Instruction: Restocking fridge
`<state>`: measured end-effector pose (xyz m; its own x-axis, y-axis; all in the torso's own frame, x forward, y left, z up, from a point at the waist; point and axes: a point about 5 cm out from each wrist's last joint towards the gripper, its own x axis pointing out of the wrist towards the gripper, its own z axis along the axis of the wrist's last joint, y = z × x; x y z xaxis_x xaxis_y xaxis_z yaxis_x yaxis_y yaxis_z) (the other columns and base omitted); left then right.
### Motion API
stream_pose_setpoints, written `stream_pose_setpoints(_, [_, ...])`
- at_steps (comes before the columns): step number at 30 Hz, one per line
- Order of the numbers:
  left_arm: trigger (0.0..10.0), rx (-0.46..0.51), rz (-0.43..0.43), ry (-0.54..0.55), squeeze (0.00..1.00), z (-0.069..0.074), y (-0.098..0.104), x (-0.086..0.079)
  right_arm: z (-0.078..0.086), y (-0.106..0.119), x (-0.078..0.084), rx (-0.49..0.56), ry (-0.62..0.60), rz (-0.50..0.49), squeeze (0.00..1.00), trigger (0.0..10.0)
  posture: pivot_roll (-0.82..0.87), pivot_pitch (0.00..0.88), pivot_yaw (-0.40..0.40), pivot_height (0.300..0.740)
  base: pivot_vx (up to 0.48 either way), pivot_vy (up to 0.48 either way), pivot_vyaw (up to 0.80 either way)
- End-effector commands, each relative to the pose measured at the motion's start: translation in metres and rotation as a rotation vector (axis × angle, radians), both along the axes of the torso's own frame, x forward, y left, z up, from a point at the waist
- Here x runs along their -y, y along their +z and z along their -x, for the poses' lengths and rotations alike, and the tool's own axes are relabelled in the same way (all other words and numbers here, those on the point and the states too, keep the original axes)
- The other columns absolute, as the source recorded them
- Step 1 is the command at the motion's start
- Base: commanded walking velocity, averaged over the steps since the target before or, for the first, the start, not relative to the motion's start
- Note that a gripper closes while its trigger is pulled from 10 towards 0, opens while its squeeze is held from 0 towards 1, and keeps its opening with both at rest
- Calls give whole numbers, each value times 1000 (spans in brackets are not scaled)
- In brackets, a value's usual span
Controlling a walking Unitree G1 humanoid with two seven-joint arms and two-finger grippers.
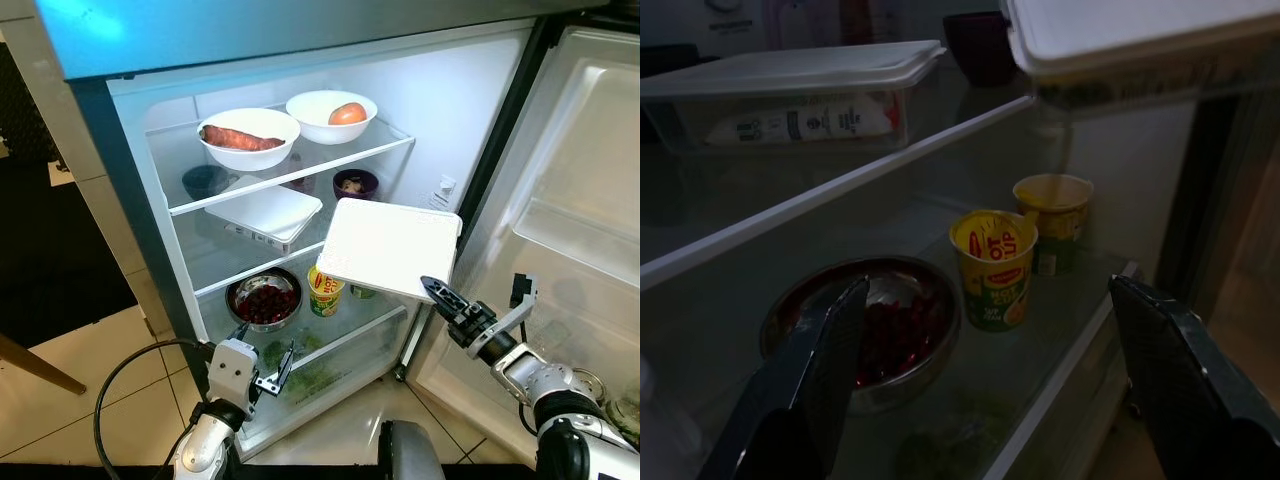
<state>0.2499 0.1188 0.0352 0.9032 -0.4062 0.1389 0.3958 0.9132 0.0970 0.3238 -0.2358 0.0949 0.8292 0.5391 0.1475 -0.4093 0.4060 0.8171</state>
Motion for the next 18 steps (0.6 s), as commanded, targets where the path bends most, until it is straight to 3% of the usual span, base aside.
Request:
stream_pose_setpoints(1, [10000, 9, 9, -9, 0, 3, 0, 1, -5, 12, -8, 89, 43, -2, 0, 10000, -81, 0, -29, 423, 0, 0, 0])
stream_pose_setpoints(3, [10000, 9, 9, -9, 0, 3, 0, 1, -5, 12, -8, 89, 43, -2, 0, 10000, -81, 0, -29, 423, 0, 0, 0])
stream_pose_setpoints(5, [10000, 11, 6, -14, 0, 4, 1, 1, -15, 18, -23, 95, 40, -10, 0, 10000, -77, 0, -28, 423, 0, 0, 0])
stream_pose_setpoints(7, [10000, 11, 6, -14, 0, 4, 1, 1, -15, 18, -23, 95, 40, -10, 0, 10000, -77, 0, -28, 423, 0, 0, 0])
stream_pose_setpoints(11, [10000, 15, 2, -22, 0, 5, 2, 2, -25, 23, -39, 75, 45, -17, 0, 10000, -77, 0, -28, 423, 0, 0, 0])
stream_pose_setpoints(18, [10000, 18, -2, -37, 0, 4, 4, 3, -33, 21, -45, -27, -20, 2, 0, 10000, -75, 0, -27, 423, 0, 0, 626])
